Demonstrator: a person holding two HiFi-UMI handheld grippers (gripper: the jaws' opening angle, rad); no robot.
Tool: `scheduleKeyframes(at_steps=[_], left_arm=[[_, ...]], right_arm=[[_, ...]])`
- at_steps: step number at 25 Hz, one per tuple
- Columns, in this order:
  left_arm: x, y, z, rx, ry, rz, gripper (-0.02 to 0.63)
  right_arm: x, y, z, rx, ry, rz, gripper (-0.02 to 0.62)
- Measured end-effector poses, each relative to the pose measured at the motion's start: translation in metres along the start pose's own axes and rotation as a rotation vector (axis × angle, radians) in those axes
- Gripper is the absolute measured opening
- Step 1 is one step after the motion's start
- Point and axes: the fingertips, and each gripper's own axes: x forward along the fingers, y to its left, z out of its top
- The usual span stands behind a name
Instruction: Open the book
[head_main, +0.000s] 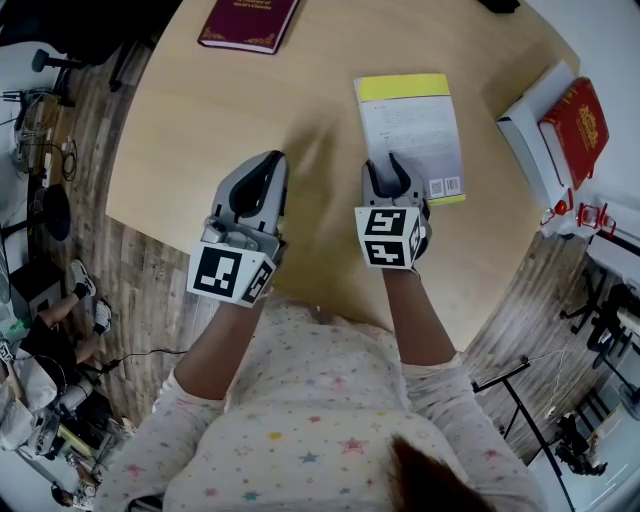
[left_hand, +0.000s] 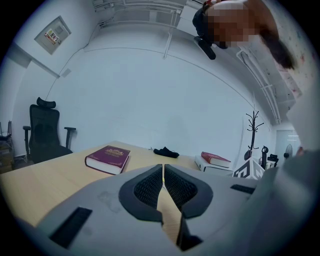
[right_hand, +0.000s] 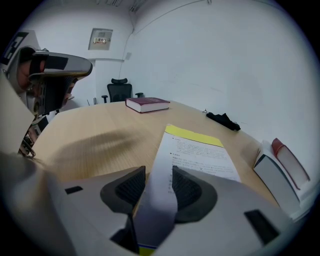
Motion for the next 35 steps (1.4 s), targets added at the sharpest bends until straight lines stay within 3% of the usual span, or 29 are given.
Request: scheduleKeyframes(at_steps=[13, 17, 23, 25, 35], left_arm=[[0.002, -0.003, 0.006, 0.006, -0.006, -0.003, 0.021], [0.001, -0.006, 0.009, 0.009, -0.007, -0.007, 0.021], [0.0, -0.007, 0.013, 0.017, -0.015, -0.007, 0.021], [-0.001, -0.008, 0.014, 0.018, -0.016, -0.008, 0.021], [-0.003, -0.012, 0.018, 0.029, -0.02, -0.015, 0.021]], right_arm=[[-0.005, -0.003, 0.007, 0.09, -0.016, 0.066, 0.152], [-0.013, -0.007, 0.014, 0.105, -0.042, 0.073, 0.12], [-0.024, -0.012, 0.019, -0.084, -0.035, 0.026, 0.054], [-0.026, -0.015, 0.019, -0.105, -0.021, 0.017, 0.039], [-0.036, -0.034, 0.023, 0.044, -0.033, 0.053, 0.026]])
